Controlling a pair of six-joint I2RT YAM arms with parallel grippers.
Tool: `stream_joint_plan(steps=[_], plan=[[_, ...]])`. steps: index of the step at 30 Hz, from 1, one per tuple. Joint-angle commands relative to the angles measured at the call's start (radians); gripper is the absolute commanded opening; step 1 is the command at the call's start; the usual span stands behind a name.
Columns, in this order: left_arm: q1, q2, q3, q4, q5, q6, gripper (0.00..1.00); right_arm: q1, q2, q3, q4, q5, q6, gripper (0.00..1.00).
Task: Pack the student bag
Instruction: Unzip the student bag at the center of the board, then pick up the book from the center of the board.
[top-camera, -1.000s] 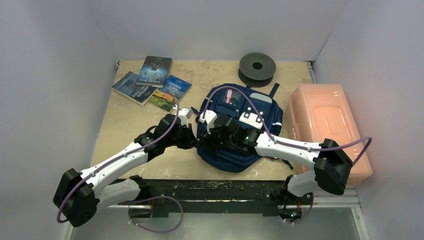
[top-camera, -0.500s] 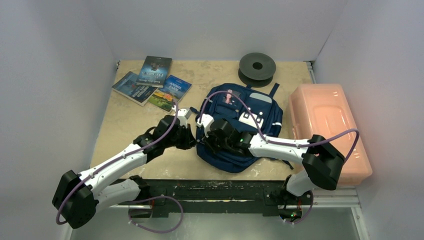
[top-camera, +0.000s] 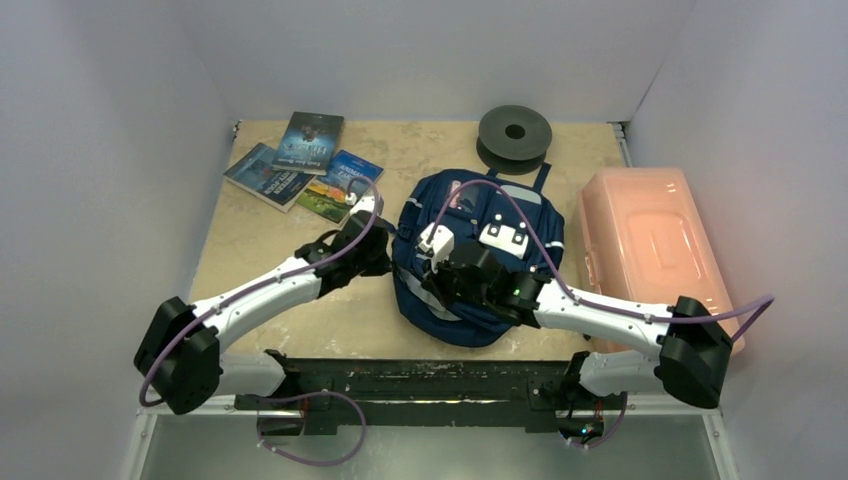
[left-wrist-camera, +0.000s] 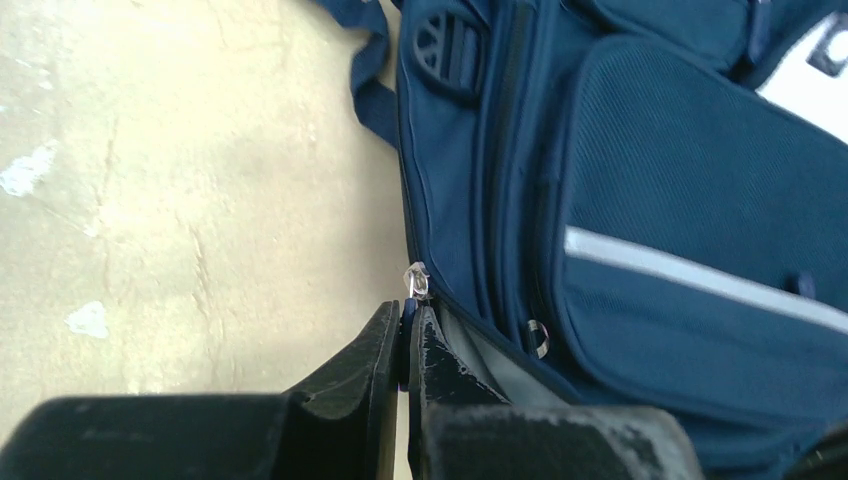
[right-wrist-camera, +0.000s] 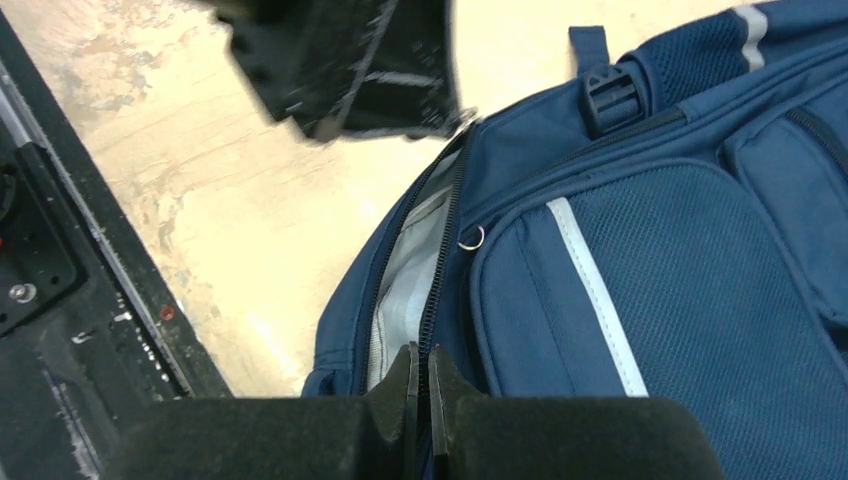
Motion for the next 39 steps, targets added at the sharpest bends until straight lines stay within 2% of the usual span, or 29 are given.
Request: stream_joint_plan(steps=[1, 5, 8, 9, 11, 12, 15, 18, 22, 25, 28, 34, 39], plan=[[0.075, 0.129, 0.122, 0.047, -0.213, 0.059, 0.0, 0.011, -0.065, -0.029, -0.052, -0.033, 0.078, 0.0], [0.119, 0.246, 0.209, 0.102, -0.189, 0.088, 0.0, 0.013, -0.087, 0.006, -0.091, 0.032, 0.118, 0.0], [0.158, 0.26, 0.243, 0.104, -0.124, 0.078, 0.0, 0.004, -0.067, 0.061, -0.115, 0.091, 0.175, 0.0], [0.181, 0.249, 0.247, 0.101, -0.069, 0.069, 0.07, -0.006, -0.051, 0.083, -0.121, 0.102, 0.189, 0.0], [0.23, 0.21, 0.252, 0.056, 0.026, 0.027, 0.39, -0.044, -0.007, 0.124, -0.133, 0.089, 0.224, 0.0], [0.259, 0.184, 0.251, 0.027, 0.065, 0.01, 0.49, -0.068, 0.005, 0.132, -0.129, 0.075, 0.241, 0.0], [0.371, 0.095, 0.234, -0.008, 0.166, -0.043, 0.65, -0.148, 0.04, 0.142, -0.109, -0.003, 0.279, 0.0], [0.516, 0.063, 0.223, 0.085, 0.235, -0.146, 0.77, -0.176, 0.081, 0.164, -0.086, -0.069, 0.267, 0.0], [0.659, 0.159, 0.152, 0.422, 0.261, -0.422, 0.83, -0.179, 0.104, 0.196, -0.077, -0.082, 0.257, 0.0], [0.681, 0.334, 0.212, 0.56, 0.234, -0.603, 0.83, -0.182, 0.101, 0.204, -0.071, -0.098, 0.256, 0.0], [0.681, 0.498, 0.248, 0.744, 0.147, -0.7, 0.81, -0.186, 0.106, 0.204, -0.063, -0.112, 0.255, 0.0], [0.675, 0.681, 0.307, 0.825, -0.01, -0.772, 0.84, -0.197, 0.108, 0.22, -0.068, -0.127, 0.242, 0.0], [0.675, 0.824, 0.37, 0.911, -0.049, -0.806, 0.83, -0.209, 0.094, 0.219, -0.072, -0.123, 0.23, 0.0]])
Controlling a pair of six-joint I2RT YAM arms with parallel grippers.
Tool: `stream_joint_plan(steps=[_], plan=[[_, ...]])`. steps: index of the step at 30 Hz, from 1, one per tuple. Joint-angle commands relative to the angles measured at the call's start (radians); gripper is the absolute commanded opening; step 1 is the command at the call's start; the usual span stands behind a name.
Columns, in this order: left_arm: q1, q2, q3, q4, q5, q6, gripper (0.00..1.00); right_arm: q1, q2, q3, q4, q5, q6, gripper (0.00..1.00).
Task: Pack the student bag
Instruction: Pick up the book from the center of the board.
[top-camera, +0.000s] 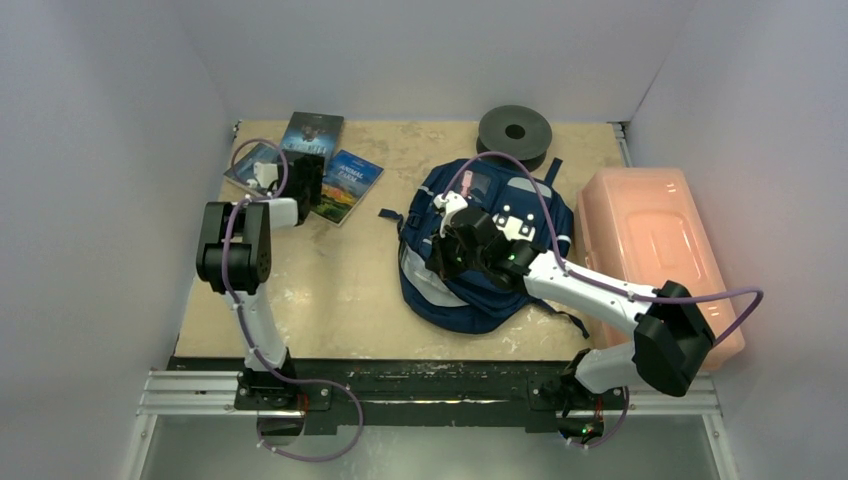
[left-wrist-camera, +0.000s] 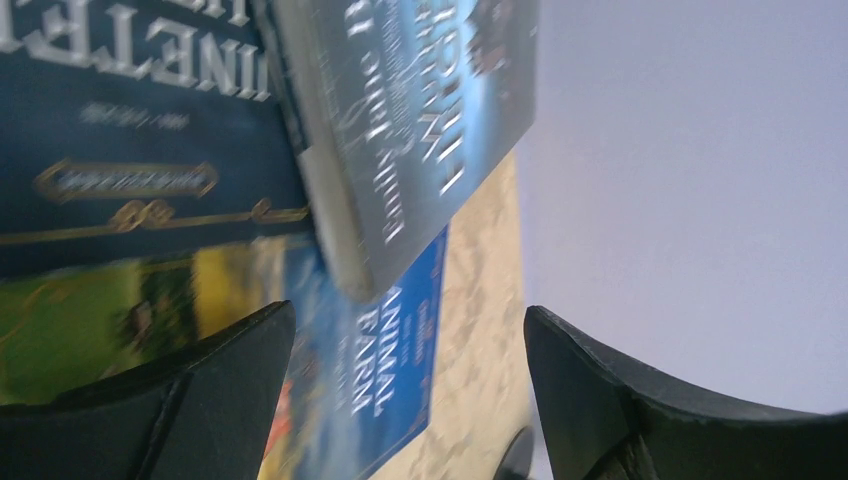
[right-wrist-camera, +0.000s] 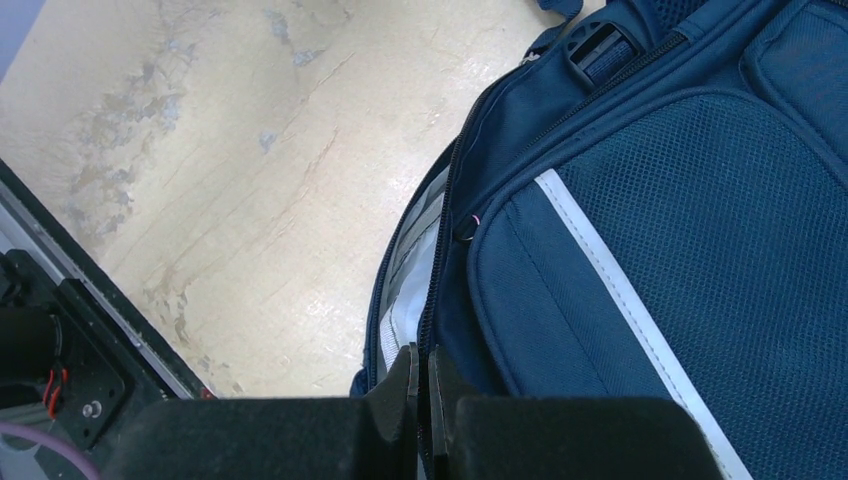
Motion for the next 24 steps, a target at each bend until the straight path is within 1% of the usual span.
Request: stream_joint_plan(steps=[1, 5, 8, 10, 12, 15, 16, 18, 19, 21, 23, 24], plan=[[-0.004, 0.117, 0.072, 0.169, -0.079, -0.07, 0.82, -0.015, -0.036, 0.063, 0.045, -0.011, -0.014, 0.0], [-0.007, 0.158, 0.085, 0.174, -0.075, -0.101, 0.8, -0.021, -0.058, 0.069, 0.04, -0.007, -0.015, 0.0], [-0.01, 0.138, 0.063, 0.143, -0.114, -0.095, 0.81, -0.023, -0.064, 0.081, 0.039, -0.005, -0.017, 0.0], [-0.011, 0.141, 0.076, 0.114, -0.116, -0.096, 0.82, -0.025, -0.062, 0.087, 0.041, -0.011, -0.018, 0.0], [-0.01, 0.156, 0.088, 0.12, -0.116, -0.099, 0.82, -0.025, -0.063, 0.088, 0.044, -0.015, -0.018, 0.0], [-0.012, 0.18, 0.114, 0.104, -0.134, -0.08, 0.78, -0.025, -0.062, 0.09, 0.044, -0.017, -0.02, 0.0], [-0.012, 0.19, 0.117, 0.12, -0.142, -0.071, 0.75, -0.026, -0.062, 0.09, 0.045, -0.018, -0.023, 0.0], [-0.012, 0.206, 0.105, 0.206, -0.153, -0.051, 0.63, -0.026, -0.061, 0.086, 0.045, -0.018, -0.025, 0.0], [-0.011, 0.211, 0.094, 0.274, -0.153, -0.039, 0.55, -0.026, -0.059, 0.084, 0.045, -0.015, -0.025, 0.0], [-0.011, 0.206, 0.076, 0.359, -0.144, -0.017, 0.38, -0.026, -0.055, 0.086, 0.038, -0.006, -0.025, 0.0], [-0.011, 0.179, 0.056, 0.406, -0.138, 0.0, 0.23, -0.026, -0.06, 0.088, 0.037, 0.008, -0.026, 0.0], [-0.011, 0.156, 0.039, 0.419, -0.134, 0.007, 0.13, -0.026, -0.063, 0.089, 0.036, 0.013, -0.028, 0.0]])
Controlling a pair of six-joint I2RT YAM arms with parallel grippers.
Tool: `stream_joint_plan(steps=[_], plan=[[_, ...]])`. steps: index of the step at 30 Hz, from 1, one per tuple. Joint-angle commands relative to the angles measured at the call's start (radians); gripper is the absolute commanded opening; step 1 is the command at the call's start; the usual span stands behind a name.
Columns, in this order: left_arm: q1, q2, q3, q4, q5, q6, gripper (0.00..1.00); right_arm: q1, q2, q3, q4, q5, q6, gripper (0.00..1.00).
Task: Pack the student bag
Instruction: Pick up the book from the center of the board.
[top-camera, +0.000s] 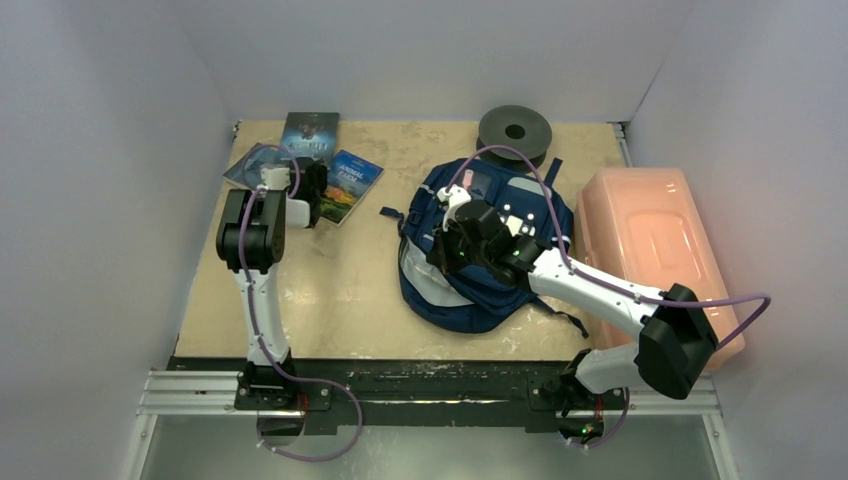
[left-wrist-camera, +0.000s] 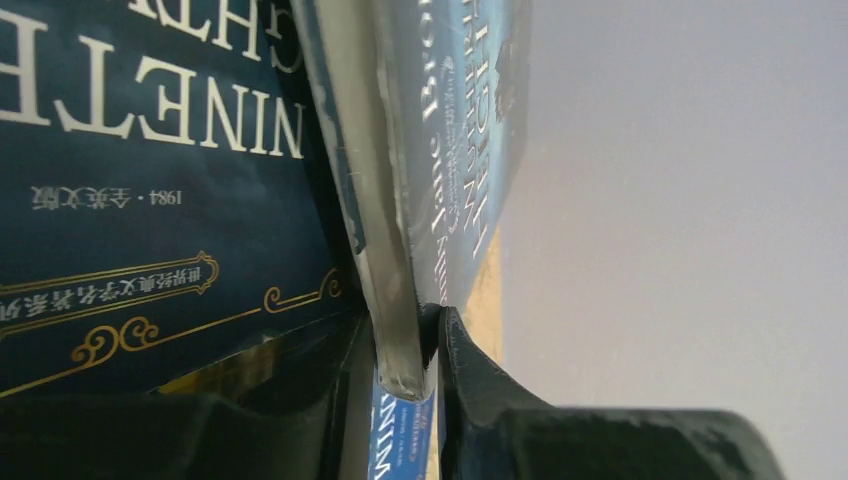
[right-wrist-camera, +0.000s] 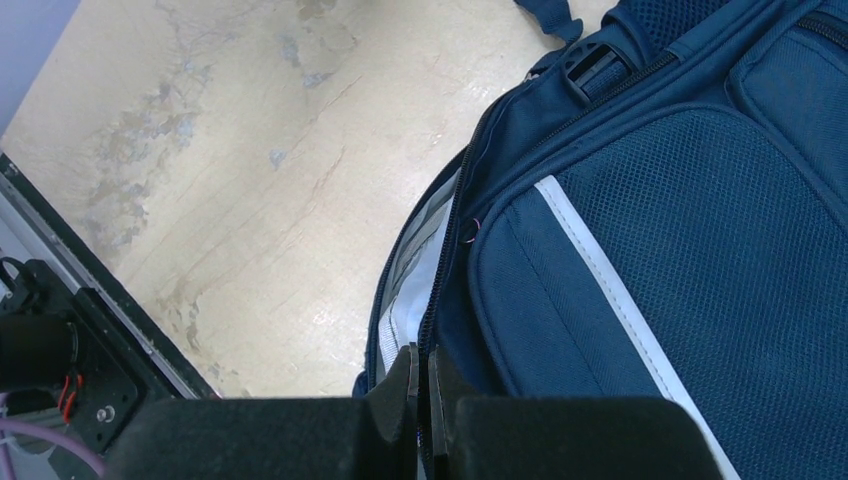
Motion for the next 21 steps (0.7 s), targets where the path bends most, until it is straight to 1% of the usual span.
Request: stream_joint_plan(steps=[1, 2, 4, 6, 8, 10, 11, 12, 13, 15, 18, 20, 21], plan=[[0.008, -0.069, -0.048, 0.2, -0.032, 0.068, 0.07, -0.007, -0.048, 0.064, 0.06, 0.031, -0.021, 0.0], [0.008, -0.101, -0.075, 0.215, -0.026, 0.073, 0.04, -0.007, -0.047, 0.067, 0.055, 0.037, -0.028, 0.0], [0.01, -0.176, -0.128, 0.236, -0.01, 0.092, 0.03, -0.009, -0.048, 0.077, 0.046, 0.061, -0.033, 0.0], [0.014, -0.26, -0.189, 0.237, 0.033, 0.104, 0.0, -0.025, -0.043, 0.091, 0.045, 0.077, -0.021, 0.0], [0.021, -0.37, -0.268, 0.211, 0.091, 0.095, 0.0, -0.048, -0.028, 0.13, 0.028, 0.06, 0.001, 0.0], [0.023, -0.518, -0.372, 0.169, 0.135, 0.127, 0.0, -0.058, -0.011, 0.177, 0.004, 0.064, 0.017, 0.0], [0.025, -0.595, -0.407, 0.111, 0.164, 0.139, 0.0, -0.061, 0.003, 0.209, -0.016, 0.064, 0.018, 0.0], [0.027, -0.681, -0.418, 0.017, 0.217, 0.142, 0.0, -0.064, 0.019, 0.245, -0.047, 0.068, 0.015, 0.0], [0.031, -0.762, -0.406, -0.134, 0.286, 0.156, 0.0, -0.067, 0.035, 0.283, -0.092, 0.077, 0.01, 0.0], [0.029, -0.903, -0.395, -0.335, 0.39, 0.247, 0.0, -0.069, 0.049, 0.339, -0.126, 0.092, -0.002, 0.0], [0.029, -1.172, -0.475, -0.508, 0.439, 0.309, 0.0, -0.082, 0.066, 0.419, -0.189, 0.107, -0.007, 0.0], [0.032, -1.326, -0.49, -0.669, 0.444, 0.378, 0.0, -0.099, 0.072, 0.454, -0.203, 0.101, -0.001, 0.0], [0.032, -1.387, -0.498, -0.722, 0.468, 0.404, 0.0, -0.111, 0.077, 0.465, -0.205, 0.099, 0.006, 0.0]])
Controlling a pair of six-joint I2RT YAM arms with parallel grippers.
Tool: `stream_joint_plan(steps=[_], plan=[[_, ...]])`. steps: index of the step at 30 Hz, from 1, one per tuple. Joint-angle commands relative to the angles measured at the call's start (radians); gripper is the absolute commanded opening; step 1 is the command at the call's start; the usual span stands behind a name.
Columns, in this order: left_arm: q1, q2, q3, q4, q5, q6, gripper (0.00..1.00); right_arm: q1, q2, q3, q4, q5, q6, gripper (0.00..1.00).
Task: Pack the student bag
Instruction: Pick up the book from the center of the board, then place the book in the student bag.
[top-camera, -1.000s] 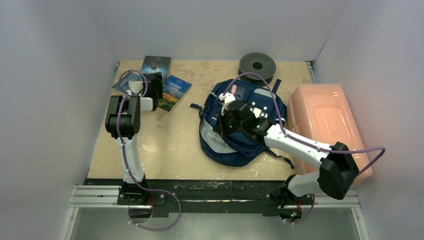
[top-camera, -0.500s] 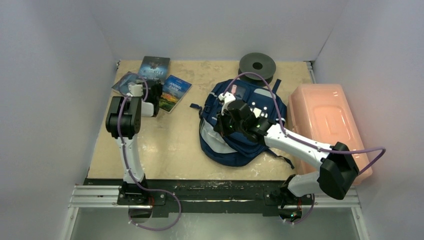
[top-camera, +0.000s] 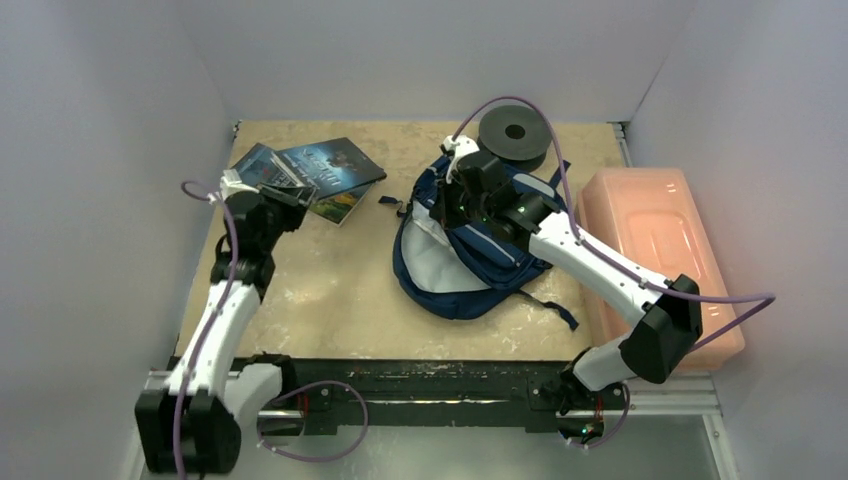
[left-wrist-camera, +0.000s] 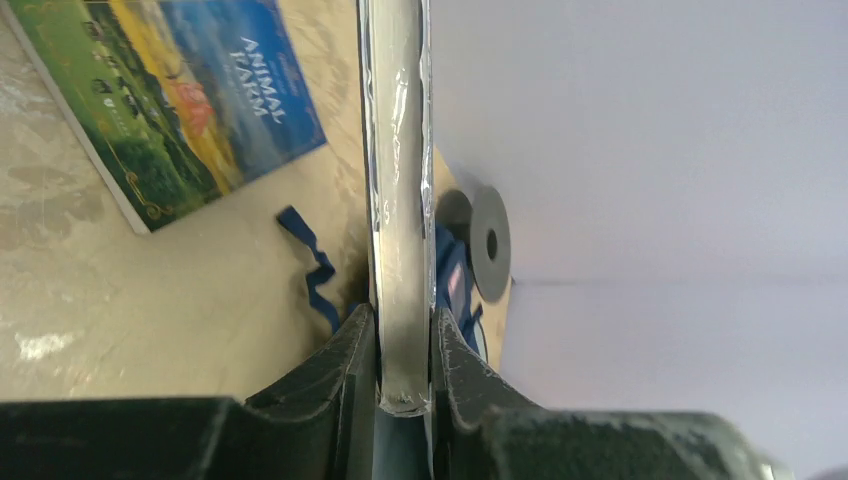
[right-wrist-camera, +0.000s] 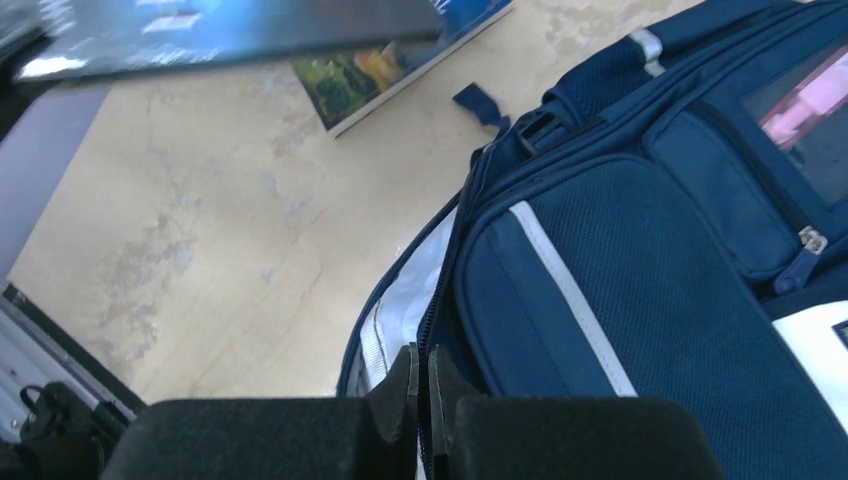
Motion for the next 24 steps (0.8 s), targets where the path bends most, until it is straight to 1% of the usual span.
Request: stream_joint_plan(steps=[1, 4, 7, 9, 11, 13, 15, 17, 18, 21, 24], plan=[[0.007, -0.318, -0.025, -0.199, 0.149, 0.154, 0.0, -0.051, -0.013, 0.125, 0.009, 0.014, 0.015, 0.0], [0.007, -0.451, -0.065, -0.263, 0.254, 0.16, 0.0, -0.114, 0.012, 0.143, 0.029, -0.043, 0.082, 0.0], [0.006, -0.568, -0.116, -0.252, 0.367, 0.138, 0.0, -0.173, 0.036, 0.151, 0.075, -0.146, 0.172, 0.0], [0.005, -0.624, -0.127, -0.273, 0.433, 0.13, 0.0, -0.197, 0.06, 0.176, 0.09, -0.218, 0.213, 0.0], [-0.002, -0.66, -0.133, -0.312, 0.48, 0.109, 0.0, -0.208, 0.085, 0.209, 0.092, -0.264, 0.238, 0.0], [-0.03, -0.695, -0.183, -0.283, 0.491, 0.047, 0.0, -0.213, 0.101, 0.233, 0.105, -0.3, 0.258, 0.0], [-0.104, -0.723, -0.242, -0.213, 0.438, -0.022, 0.0, -0.214, 0.107, 0.245, 0.118, -0.325, 0.279, 0.0], [-0.224, -0.709, -0.272, -0.165, 0.326, -0.051, 0.0, -0.218, 0.102, 0.25, 0.13, -0.337, 0.301, 0.0], [-0.285, -0.684, -0.283, -0.121, 0.277, -0.063, 0.0, -0.22, 0.095, 0.25, 0.139, -0.338, 0.31, 0.0], [-0.489, -0.564, -0.32, 0.094, 0.103, -0.102, 0.0, -0.219, 0.08, 0.248, 0.155, -0.341, 0.334, 0.0], [-0.607, -0.455, -0.303, 0.182, -0.042, -0.092, 0.0, -0.22, 0.062, 0.243, 0.154, -0.329, 0.337, 0.0]])
